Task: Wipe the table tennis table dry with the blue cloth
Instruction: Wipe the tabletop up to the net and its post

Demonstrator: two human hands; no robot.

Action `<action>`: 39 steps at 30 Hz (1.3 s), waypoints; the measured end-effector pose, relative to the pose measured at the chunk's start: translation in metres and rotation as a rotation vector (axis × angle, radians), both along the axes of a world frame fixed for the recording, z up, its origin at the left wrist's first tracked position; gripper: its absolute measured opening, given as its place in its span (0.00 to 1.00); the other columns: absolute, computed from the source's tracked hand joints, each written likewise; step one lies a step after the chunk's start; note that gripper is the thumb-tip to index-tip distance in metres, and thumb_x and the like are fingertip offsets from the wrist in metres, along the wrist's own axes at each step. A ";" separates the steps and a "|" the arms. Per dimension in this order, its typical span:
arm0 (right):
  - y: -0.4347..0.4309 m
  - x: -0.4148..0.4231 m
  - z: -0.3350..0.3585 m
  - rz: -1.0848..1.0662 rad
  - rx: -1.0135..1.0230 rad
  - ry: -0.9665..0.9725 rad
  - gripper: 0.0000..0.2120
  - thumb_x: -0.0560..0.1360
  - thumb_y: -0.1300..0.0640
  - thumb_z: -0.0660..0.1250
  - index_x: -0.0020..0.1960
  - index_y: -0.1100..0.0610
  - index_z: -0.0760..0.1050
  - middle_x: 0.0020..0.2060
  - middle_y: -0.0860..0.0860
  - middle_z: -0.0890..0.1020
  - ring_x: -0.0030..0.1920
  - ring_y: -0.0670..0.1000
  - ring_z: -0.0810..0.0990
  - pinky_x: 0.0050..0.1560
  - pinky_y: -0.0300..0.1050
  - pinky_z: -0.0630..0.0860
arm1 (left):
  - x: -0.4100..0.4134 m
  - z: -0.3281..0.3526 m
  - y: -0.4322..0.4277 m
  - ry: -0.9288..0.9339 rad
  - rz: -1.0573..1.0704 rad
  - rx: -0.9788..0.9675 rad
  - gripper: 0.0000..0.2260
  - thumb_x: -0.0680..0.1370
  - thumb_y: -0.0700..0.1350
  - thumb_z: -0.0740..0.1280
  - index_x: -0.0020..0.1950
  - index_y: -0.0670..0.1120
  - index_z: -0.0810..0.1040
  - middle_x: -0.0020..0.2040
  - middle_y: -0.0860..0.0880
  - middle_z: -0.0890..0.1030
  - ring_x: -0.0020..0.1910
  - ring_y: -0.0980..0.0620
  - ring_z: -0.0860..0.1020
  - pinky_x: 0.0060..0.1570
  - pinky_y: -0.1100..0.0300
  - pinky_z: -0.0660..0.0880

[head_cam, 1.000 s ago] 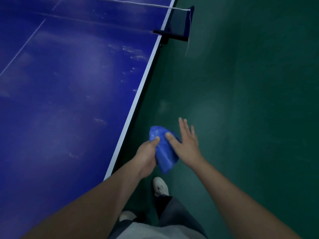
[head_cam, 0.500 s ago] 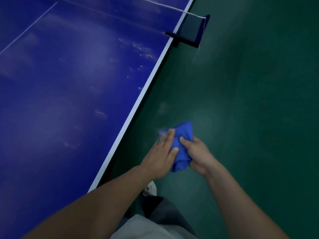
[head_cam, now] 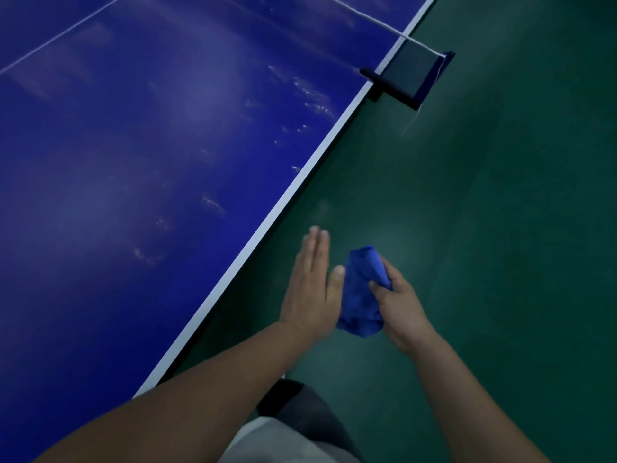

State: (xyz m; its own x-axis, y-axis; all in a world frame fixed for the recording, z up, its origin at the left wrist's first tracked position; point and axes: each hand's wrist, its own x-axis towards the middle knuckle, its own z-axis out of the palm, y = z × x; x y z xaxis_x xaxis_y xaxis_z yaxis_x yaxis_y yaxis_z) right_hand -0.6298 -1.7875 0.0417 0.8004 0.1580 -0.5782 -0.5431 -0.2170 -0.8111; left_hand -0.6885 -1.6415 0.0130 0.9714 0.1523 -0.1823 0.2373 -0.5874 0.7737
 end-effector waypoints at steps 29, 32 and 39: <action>0.143 -0.026 0.016 0.267 -0.215 -0.423 0.11 0.78 0.62 0.63 0.57 0.52 0.79 0.47 0.45 0.82 0.44 0.42 0.78 0.46 0.35 0.73 | -0.124 -0.027 0.121 0.100 0.462 0.124 0.21 0.85 0.51 0.55 0.77 0.46 0.67 0.78 0.48 0.64 0.75 0.48 0.65 0.72 0.51 0.65; 0.195 -0.077 -0.009 0.618 -0.233 -0.793 0.17 0.74 0.63 0.64 0.62 0.59 0.79 0.56 0.54 0.80 0.55 0.50 0.76 0.57 0.41 0.72 | -0.181 -0.031 0.147 0.159 0.803 0.038 0.19 0.85 0.49 0.55 0.76 0.46 0.68 0.77 0.49 0.64 0.74 0.50 0.65 0.69 0.55 0.65; 0.248 -0.174 -0.081 1.623 -0.313 -1.046 0.32 0.71 0.47 0.65 0.75 0.48 0.68 0.71 0.56 0.73 0.67 0.60 0.72 0.61 0.60 0.75 | -0.266 -0.038 0.194 0.183 1.127 0.026 0.18 0.85 0.46 0.57 0.74 0.45 0.69 0.75 0.48 0.67 0.71 0.50 0.68 0.63 0.56 0.69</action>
State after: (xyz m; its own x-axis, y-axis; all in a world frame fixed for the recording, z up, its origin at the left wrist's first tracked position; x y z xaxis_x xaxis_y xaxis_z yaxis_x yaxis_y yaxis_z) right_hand -0.8035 -1.5391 -0.0396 0.0169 0.9797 -0.1996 0.8764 -0.1106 -0.4687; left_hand -0.9549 -1.4476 -0.0247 0.2384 0.9264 -0.2914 0.7476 0.0165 0.6639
